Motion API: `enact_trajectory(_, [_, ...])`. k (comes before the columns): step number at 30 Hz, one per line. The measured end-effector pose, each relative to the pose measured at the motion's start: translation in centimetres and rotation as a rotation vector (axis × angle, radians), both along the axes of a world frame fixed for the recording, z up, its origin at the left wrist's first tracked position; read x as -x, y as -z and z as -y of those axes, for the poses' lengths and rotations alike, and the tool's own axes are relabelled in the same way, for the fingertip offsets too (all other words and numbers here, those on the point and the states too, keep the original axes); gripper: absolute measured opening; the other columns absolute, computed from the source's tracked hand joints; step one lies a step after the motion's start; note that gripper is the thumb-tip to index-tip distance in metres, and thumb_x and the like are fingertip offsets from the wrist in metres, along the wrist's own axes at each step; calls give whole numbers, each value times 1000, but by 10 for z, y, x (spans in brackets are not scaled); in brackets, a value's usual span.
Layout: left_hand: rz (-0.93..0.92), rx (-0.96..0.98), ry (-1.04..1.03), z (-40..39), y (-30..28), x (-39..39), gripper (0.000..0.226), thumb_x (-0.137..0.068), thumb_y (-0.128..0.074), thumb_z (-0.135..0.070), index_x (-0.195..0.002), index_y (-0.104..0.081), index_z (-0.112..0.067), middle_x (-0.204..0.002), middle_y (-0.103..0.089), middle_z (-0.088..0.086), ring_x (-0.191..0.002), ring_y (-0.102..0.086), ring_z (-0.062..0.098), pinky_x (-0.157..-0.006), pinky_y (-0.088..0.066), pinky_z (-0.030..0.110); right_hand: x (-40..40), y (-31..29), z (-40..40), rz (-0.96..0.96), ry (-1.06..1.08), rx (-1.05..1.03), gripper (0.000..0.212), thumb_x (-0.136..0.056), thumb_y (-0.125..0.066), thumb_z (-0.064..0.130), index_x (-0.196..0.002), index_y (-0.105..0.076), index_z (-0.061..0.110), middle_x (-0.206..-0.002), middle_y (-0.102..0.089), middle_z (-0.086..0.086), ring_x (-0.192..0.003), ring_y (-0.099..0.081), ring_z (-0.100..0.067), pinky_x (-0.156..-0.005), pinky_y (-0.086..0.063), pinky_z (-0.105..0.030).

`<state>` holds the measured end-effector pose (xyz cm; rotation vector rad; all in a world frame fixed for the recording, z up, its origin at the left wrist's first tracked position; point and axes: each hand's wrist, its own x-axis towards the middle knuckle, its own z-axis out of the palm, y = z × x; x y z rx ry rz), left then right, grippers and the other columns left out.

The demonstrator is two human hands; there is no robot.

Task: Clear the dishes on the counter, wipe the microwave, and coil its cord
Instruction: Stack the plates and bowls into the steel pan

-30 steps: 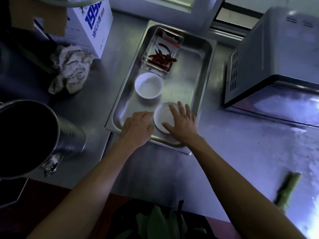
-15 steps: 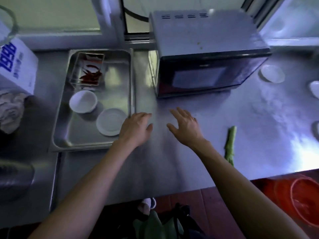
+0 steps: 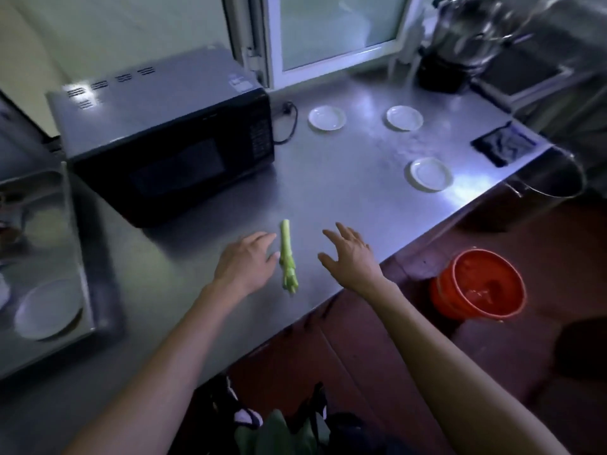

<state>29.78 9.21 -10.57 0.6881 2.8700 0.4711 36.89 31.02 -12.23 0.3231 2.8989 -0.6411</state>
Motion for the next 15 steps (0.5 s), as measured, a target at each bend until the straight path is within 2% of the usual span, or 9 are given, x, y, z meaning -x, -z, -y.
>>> enact_trajectory(6, [2, 41, 165, -104, -1, -12, 46, -96, -52, -42, -139, -54, -27, -141, -56, -3, -129, -50, 19, -102, -41, 35, -48, -2, -91, 21, 188, -15, 62, -96, -55, 45, -151, -34, 27, -164, -22, -5, -150, -18, -25, -112, -32, -51])
enact_trajectory(15, [55, 90, 377, -223, 13, -3, 48, -97, -47, -43, -143, -48, -28, -146, -51, -4, -130, -48, 20, -103, -40, 38, -64, 9, -181, 18, 336, -23, 60, -92, -56, 46, -146, -41, 25, -148, -40, 2, -143, -29, -27, -104, -40, -51])
